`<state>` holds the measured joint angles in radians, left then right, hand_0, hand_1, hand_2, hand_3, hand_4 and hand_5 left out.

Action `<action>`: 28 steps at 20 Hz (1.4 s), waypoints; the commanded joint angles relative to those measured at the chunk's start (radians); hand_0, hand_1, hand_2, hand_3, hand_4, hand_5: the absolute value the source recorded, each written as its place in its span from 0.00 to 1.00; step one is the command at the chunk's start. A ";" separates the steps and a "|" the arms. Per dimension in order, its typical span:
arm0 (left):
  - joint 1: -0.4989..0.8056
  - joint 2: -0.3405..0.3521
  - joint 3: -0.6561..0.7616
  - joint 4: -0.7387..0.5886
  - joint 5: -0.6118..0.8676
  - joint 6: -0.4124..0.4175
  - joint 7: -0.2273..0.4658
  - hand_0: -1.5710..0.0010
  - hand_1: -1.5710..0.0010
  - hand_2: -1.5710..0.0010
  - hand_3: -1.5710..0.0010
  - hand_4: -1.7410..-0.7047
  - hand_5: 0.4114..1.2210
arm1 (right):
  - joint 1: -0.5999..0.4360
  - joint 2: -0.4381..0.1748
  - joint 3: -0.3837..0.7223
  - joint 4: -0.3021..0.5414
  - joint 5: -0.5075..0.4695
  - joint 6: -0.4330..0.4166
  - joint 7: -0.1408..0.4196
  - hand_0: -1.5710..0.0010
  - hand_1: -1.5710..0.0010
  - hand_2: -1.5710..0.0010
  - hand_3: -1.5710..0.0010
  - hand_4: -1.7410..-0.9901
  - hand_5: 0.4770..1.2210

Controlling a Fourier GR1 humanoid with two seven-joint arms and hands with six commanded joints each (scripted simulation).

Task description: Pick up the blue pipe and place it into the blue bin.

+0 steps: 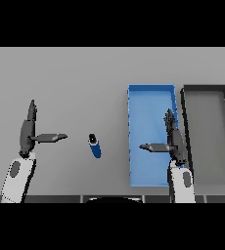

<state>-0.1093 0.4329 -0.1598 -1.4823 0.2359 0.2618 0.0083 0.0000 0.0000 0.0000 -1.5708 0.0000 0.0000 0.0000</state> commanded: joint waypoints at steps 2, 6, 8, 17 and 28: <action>0.003 0.002 0.002 -0.002 0.001 -0.001 -0.009 1.00 1.00 1.00 1.00 0.75 0.22 | 0.003 0.002 0.003 -0.002 0.002 -0.002 -0.002 1.00 1.00 1.00 1.00 0.71 0.20; 0.013 0.010 0.008 -0.001 0.008 -0.011 -0.019 1.00 1.00 1.00 1.00 0.75 0.22 | 0.007 0.005 0.009 -0.010 0.007 -0.006 0.007 1.00 1.00 1.00 1.00 0.71 0.20; 0.067 0.120 -0.030 0.000 -0.008 -0.177 -0.123 1.00 1.00 1.00 1.00 0.75 0.22 | 0.077 -0.095 0.065 -0.081 0.137 0.008 -0.122 1.00 1.00 1.00 1.00 0.72 0.20; 0.107 0.223 -0.073 -0.033 0.019 -0.383 -0.209 1.00 1.00 1.00 1.00 0.73 0.20 | 0.115 -0.136 0.103 -0.151 0.205 0.014 -0.081 1.00 1.00 1.00 1.00 0.75 0.19; 0.137 0.151 -0.297 -0.164 -0.095 -0.469 -0.089 1.00 1.00 1.00 1.00 0.58 0.05 | 0.127 -0.130 0.107 -0.152 0.193 0.027 -0.084 1.00 1.00 1.00 1.00 0.72 0.18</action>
<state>0.0272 0.5830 -0.4571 -1.6469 0.1406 -0.2078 -0.0796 0.1270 -0.1294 0.1074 -1.7223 0.1935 0.0269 -0.0839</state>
